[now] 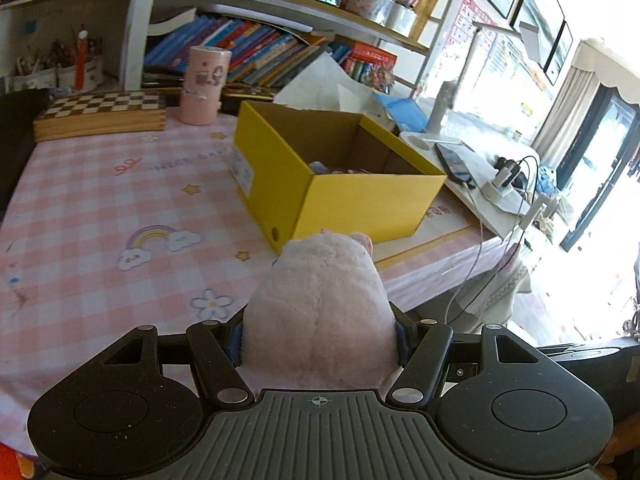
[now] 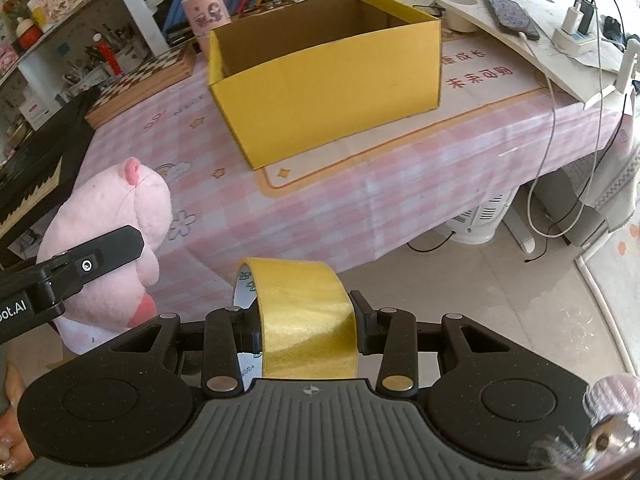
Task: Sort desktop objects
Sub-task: 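Lift and carry the tape roll and plush toy toward the yellow box with both tools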
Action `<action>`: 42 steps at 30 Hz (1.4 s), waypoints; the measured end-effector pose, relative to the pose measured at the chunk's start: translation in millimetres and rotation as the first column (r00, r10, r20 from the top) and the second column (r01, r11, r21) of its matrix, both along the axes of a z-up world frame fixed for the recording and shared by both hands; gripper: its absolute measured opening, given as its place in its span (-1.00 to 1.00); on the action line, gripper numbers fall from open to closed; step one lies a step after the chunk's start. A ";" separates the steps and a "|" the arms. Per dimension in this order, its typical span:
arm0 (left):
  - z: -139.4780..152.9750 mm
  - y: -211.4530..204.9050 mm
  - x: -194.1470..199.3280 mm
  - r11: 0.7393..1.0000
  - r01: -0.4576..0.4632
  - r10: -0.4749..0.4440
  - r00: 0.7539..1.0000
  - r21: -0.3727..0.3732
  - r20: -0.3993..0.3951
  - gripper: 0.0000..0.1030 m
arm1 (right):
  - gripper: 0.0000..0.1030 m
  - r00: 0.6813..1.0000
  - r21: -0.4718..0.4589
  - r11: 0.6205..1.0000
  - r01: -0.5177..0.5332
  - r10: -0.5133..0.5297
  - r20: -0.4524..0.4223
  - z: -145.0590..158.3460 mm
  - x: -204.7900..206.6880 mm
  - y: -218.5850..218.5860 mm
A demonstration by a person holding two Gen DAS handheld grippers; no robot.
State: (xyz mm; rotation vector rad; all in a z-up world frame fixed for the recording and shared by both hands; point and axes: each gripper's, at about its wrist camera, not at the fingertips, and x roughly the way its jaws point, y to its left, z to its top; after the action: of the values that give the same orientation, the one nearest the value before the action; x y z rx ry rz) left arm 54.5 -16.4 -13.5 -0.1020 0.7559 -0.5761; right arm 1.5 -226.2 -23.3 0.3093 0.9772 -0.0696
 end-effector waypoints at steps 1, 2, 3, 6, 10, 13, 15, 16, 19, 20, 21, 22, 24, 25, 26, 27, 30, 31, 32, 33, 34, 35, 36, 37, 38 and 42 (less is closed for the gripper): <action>0.2 -4.7 0.7 1.000 0.004 -0.004 1.000 0.003 0.001 0.27 | -0.28 1.000 0.000 1.000 0.002 -0.002 -0.001 -0.4 0.7 -4.9; 0.8 -9.4 1.3 1.000 0.007 -0.007 1.000 0.006 0.003 0.27 | -0.28 1.000 0.001 1.000 0.004 -0.004 -0.002 -0.4 1.3 -9.0; 1.5 -14.2 2.3 1.000 0.010 -0.010 1.000 0.010 0.005 0.27 | -0.28 1.000 0.002 1.000 0.005 -0.005 -0.001 -0.6 2.8 -13.1; 2.7 -27.5 6.3 1.000 0.011 -0.012 1.000 0.023 0.009 0.27 | -0.28 1.000 0.009 1.000 0.005 -0.005 0.003 -0.1 8.8 -26.9; 4.4 -44.5 13.7 0.999 0.008 -0.009 1.000 0.040 0.014 0.27 | -0.28 1.000 0.018 1.000 -0.008 0.008 0.009 0.6 20.5 -43.4; 5.0 -57.9 18.8 0.999 0.005 -0.005 1.000 0.050 0.019 0.27 | -0.28 1.000 0.024 0.999 -0.022 0.022 0.010 0.4 29.5 -55.1; 5.1 -66.9 21.7 0.998 0.001 -0.003 1.000 0.055 0.021 0.27 | -0.28 0.999 0.028 0.999 -0.032 0.032 0.009 0.1 36.0 -62.8; 5.2 -70.9 23.1 0.998 -0.001 -0.001 1.000 0.057 0.022 0.27 | -0.28 0.999 0.030 0.999 -0.038 0.037 0.010 -0.1 39.5 -67.6; 5.2 -84.2 28.7 0.998 -0.004 0.003 1.000 0.062 0.025 0.27 | -0.28 0.999 0.035 0.998 -0.049 0.049 0.011 -0.6 47.9 -79.1; 5.3 -88.2 30.0 0.998 -0.004 0.002 1.000 0.062 0.025 0.27 | -0.28 0.999 0.037 0.998 -0.054 0.053 0.011 -0.9 51.1 -83.5; 5.3 -92.2 31.6 0.998 -0.005 0.003 1.000 0.063 0.025 0.27 | -0.28 0.998 0.039 0.998 -0.059 0.058 0.010 -1.3 54.3 -87.7; 5.5 -96.1 33.1 0.998 -0.007 0.005 1.000 0.065 0.028 0.27 | -0.28 0.998 0.041 0.997 -0.063 0.063 0.011 -1.6 57.7 -91.6; 7.3 -102.6 36.2 0.998 -0.016 0.013 0.999 0.061 0.039 0.27 | -0.28 0.997 0.044 0.996 -0.072 0.071 0.016 -1.4 63.4 -99.0; 8.8 -105.7 37.3 0.998 -0.022 0.019 0.999 0.059 0.049 0.27 | -0.28 0.997 0.044 0.996 -0.076 0.075 0.023 -0.2 66.7 -103.6; 10.7 -108.3 38.8 0.998 -0.026 0.023 0.998 0.057 0.060 0.27 | -0.28 0.996 0.043 0.996 -0.080 0.079 0.032 1.5 69.4 -107.6; 12.5 -111.5 40.0 0.998 -0.030 0.026 0.997 0.055 0.072 0.27 | -0.28 0.996 0.042 0.996 -0.085 0.083 0.044 4.0 72.9 -112.3; 20.5 -121.2 45.4 0.998 -0.045 0.040 0.994 0.047 0.102 0.27 | -0.28 0.994 0.043 0.995 -0.087 0.084 0.077 13.3 83.5 -127.7; 23.2 -123.9 47.9 0.998 -0.053 0.048 0.993 0.042 0.110 0.27 | -0.28 0.993 0.045 0.995 -0.084 0.080 0.092 17.7 87.6 -133.6; 26.8 -126.7 51.7 0.997 -0.064 0.059 0.991 0.034 0.120 0.27 | -0.28 0.991 0.047 0.996 -0.082 0.076 0.110 23.3 92.0 -139.7; 30.3 -129.1 54.2 0.997 -0.073 0.069 0.989 0.026 0.133 0.27 | -0.28 0.989 0.047 0.996 -0.080 0.074 0.128 28.4 96.2 -144.8; 34.8 -131.6 57.7 0.996 -0.085 0.081 0.985 0.016 0.149 0.27 | -0.28 0.986 0.044 0.996 -0.081 0.074 0.149 35.3 101.1 -150.6; 38.2 -134.9 60.7 0.995 -0.095 0.092 0.982 0.010 0.164 0.27 | -0.28 0.983 0.041 0.996 -0.084 0.076 0.168 40.8 105.2 -155.2; 41.9 -137.7 64.0 0.995 -0.104 0.102 0.978 0.005 0.181 0.27 | -0.28 0.979 0.038 0.996 -0.086 0.078 0.187 46.5 109.2 -159.9; 45.3 -140.2 68.3 0.993 -0.114 0.112 0.974 0.002 0.198 0.27 | -0.28 0.975 0.035 0.995 -0.089 0.080 0.207 53.5 114.8 -165.5; 48.0 -143.6 73.3 0.992 -0.126 0.123 0.969 0.002 0.214 0.27 | -0.28 0.971 0.035 0.995 -0.092 0.082 0.224 58.9 119.1 -169.8; 49.2 -156.2 98.4 0.983 -0.180 0.168 0.955 0.029 0.244 0.28 | -0.28 0.952 0.020 0.994 -0.112 0.101 0.288 79.2 141.9 -182.7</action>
State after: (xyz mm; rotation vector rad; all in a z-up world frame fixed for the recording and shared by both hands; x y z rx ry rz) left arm 152.9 -172.6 35.7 -0.0495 0.5182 -0.3923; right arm 143.4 -408.9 56.0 0.2899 0.7056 0.0898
